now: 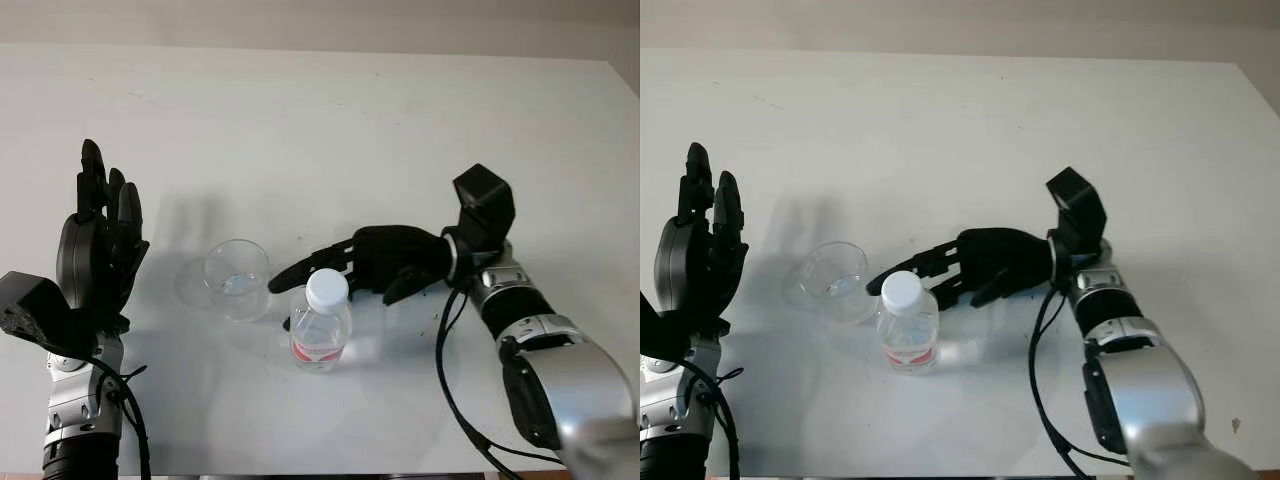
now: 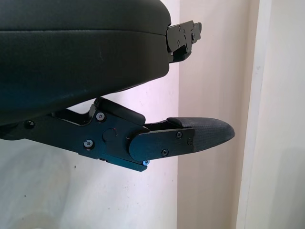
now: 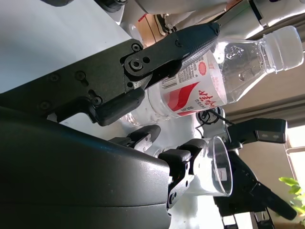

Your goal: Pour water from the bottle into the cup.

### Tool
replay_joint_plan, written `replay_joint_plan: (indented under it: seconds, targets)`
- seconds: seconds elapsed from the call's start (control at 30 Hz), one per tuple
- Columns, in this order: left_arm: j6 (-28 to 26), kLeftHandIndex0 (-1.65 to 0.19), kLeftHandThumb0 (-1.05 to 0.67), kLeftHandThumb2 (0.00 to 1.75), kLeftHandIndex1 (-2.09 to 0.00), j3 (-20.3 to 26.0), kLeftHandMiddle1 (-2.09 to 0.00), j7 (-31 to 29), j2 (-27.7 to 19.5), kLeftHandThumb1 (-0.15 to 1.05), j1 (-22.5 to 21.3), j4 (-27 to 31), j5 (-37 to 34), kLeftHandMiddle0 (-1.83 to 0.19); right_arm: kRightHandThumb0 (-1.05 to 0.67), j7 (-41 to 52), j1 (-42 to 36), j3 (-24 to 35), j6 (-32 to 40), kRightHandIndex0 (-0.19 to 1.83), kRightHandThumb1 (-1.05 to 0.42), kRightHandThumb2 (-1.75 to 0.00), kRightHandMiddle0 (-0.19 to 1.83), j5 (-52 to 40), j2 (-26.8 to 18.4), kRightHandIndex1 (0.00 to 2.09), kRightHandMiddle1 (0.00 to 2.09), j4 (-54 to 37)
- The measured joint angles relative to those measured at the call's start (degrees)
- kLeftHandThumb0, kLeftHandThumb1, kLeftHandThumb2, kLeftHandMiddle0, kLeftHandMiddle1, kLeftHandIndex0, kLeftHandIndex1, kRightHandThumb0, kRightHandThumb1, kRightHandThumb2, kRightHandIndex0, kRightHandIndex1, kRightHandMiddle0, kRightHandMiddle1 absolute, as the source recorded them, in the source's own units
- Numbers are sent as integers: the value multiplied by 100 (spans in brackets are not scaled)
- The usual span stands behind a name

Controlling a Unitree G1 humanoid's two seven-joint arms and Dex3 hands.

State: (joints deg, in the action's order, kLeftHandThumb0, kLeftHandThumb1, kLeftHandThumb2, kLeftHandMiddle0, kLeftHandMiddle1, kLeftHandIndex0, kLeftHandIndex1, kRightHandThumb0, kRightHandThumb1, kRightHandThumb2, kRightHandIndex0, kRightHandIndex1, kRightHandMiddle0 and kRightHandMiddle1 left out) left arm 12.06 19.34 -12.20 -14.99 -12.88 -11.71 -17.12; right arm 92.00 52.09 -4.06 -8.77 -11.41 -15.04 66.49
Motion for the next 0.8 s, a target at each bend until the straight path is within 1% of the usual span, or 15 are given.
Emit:
replay_joint_plan:
  seconds: [0.33,0.4,0.43,0.47,0.53,0.67,0.8]
  targets:
    - [3,19,-72,50,-2,-2,-5,31,-8,105,-75,-3,2,19,-82,3,163,-88,18,59,-88,-5,40,204,250,24,32,84]
    - [4,19,-71,51,-2,-2,-5,31,-8,105,-76,-3,0,19,-83,4,204,-129,53,61,-87,-5,41,246,291,25,37,95]
    - [11,19,-71,51,-2,-2,-5,30,-8,105,-76,-3,0,19,-82,4,218,-140,55,60,-86,-5,36,264,310,27,47,95]
    - [20,19,-71,51,-2,-2,-5,31,-8,105,-76,-3,0,19,-82,4,221,-141,55,59,-85,-5,30,270,327,29,61,94]
    - [34,18,-71,51,-3,-2,-5,34,-8,105,-76,-3,0,18,-82,4,215,-152,13,58,-85,-6,24,261,377,31,71,79]
    - [41,18,-70,51,-3,-1,-5,46,-7,105,-75,-2,-1,18,-82,4,149,-252,-130,55,-86,-6,20,141,418,30,74,6]
    - [55,18,-71,51,-4,-1,-5,62,-5,105,-75,-2,3,18,-84,5,40,-486,-316,53,-88,-6,19,-83,418,28,74,-125]
